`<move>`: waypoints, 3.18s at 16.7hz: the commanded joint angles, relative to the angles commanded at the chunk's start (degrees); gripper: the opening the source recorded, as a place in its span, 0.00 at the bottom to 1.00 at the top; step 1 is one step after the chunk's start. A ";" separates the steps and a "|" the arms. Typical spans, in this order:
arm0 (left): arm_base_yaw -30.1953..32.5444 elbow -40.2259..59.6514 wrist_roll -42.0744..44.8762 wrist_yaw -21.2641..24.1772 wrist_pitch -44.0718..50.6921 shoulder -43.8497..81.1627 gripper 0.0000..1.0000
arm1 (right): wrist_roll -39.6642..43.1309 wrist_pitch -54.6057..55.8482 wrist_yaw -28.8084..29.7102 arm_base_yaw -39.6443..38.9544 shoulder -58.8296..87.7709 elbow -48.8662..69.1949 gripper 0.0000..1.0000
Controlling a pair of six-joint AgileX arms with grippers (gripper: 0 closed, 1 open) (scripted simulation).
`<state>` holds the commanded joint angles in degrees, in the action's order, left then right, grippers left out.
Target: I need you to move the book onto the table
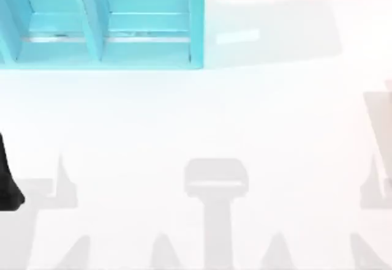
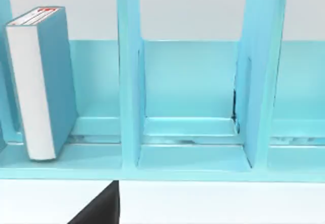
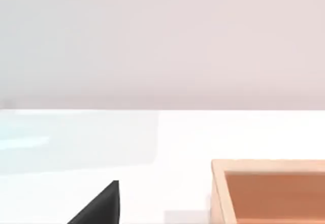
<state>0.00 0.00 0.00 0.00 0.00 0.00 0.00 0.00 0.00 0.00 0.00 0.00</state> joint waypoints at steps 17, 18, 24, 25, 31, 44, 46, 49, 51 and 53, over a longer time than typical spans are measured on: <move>-18.56 26.67 3.30 17.87 -35.36 65.33 1.00 | 0.00 0.00 0.00 0.00 0.00 0.00 1.00; -19.98 29.25 3.52 19.61 -38.43 72.08 1.00 | 0.00 0.00 0.00 0.00 0.00 0.00 1.00; -27.03 44.10 4.45 28.95 -55.09 107.31 1.00 | 0.00 0.00 0.00 0.00 0.00 0.00 1.00; -27.88 46.19 4.56 30.15 -57.29 111.70 1.00 | 0.00 0.00 0.00 0.00 0.00 0.00 1.00; -30.40 53.73 4.84 34.20 -64.87 125.71 1.00 | 0.00 0.00 0.00 0.00 0.00 0.00 1.00; -26.68 67.69 4.23 30.63 -59.16 133.53 1.00 | 0.00 0.00 0.00 0.00 0.00 0.00 1.00; -25.28 72.90 4.00 29.29 -56.82 136.24 1.00 | 0.00 0.00 0.00 0.00 0.00 0.00 1.00; -23.75 78.19 3.78 27.81 -54.33 138.92 1.00 | 0.00 0.00 0.00 0.00 0.00 0.00 1.00; -23.50 78.94 3.76 27.56 -53.94 139.31 1.00 | 0.00 0.00 0.00 0.00 0.00 0.00 1.00; -23.50 78.94 3.76 27.56 -53.94 139.31 1.00 | 0.00 0.00 0.00 0.00 0.00 0.00 1.00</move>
<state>-23.50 78.94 3.76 27.56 -53.94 139.31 0.00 0.00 0.00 0.00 0.00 0.00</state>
